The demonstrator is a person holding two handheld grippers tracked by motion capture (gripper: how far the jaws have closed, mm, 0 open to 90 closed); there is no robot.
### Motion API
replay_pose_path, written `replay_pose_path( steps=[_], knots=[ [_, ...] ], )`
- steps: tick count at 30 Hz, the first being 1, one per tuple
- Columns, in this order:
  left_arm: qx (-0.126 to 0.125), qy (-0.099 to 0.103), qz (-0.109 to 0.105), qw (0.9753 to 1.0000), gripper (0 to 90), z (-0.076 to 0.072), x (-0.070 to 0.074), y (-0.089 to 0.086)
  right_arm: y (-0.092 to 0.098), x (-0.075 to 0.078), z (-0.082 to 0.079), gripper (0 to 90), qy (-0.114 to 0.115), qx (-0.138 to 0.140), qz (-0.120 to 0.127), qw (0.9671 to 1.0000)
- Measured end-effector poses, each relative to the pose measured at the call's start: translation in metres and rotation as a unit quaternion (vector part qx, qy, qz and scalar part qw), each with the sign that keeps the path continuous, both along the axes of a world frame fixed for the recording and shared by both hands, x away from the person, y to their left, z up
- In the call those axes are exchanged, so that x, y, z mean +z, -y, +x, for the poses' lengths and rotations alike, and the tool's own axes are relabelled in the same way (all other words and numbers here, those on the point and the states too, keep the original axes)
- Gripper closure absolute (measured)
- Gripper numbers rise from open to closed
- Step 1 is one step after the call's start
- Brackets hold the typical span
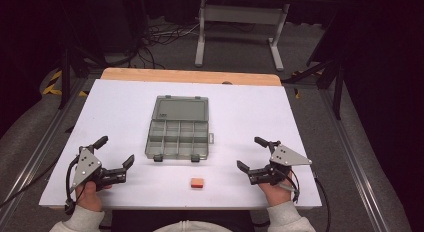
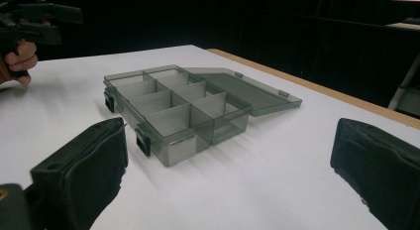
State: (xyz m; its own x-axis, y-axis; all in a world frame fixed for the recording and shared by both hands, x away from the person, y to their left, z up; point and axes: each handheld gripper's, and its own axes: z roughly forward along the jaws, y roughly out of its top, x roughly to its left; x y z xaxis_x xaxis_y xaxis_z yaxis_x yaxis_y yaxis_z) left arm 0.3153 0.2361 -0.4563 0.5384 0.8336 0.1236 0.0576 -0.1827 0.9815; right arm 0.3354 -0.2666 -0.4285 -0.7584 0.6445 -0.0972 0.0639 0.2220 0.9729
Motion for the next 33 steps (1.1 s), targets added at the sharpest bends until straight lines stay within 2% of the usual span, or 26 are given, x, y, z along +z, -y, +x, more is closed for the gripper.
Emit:
replay_pose_path(
  steps=[5,25,33],
  knots=[
    [-0.001,0.001,0.001,1.0000,1.1,-0.0002,0.0005,0.0000,-0.0021,-0.0008,0.0003,1.9,-0.003,0.004,-0.006,1.0000],
    [-0.005,0.006,0.007,0.9999,1.1,-0.0024,0.0025,0.0002,-0.0037,-0.0007,0.0001,3.0,-0.005,0.015,-0.008,0.9998],
    [-0.005,0.007,0.007,0.9999,1.1,-0.0028,0.0031,0.0001,-0.0088,0.0026,0.0009,4.3,-0.012,0.024,-0.008,0.9996]
  ],
)
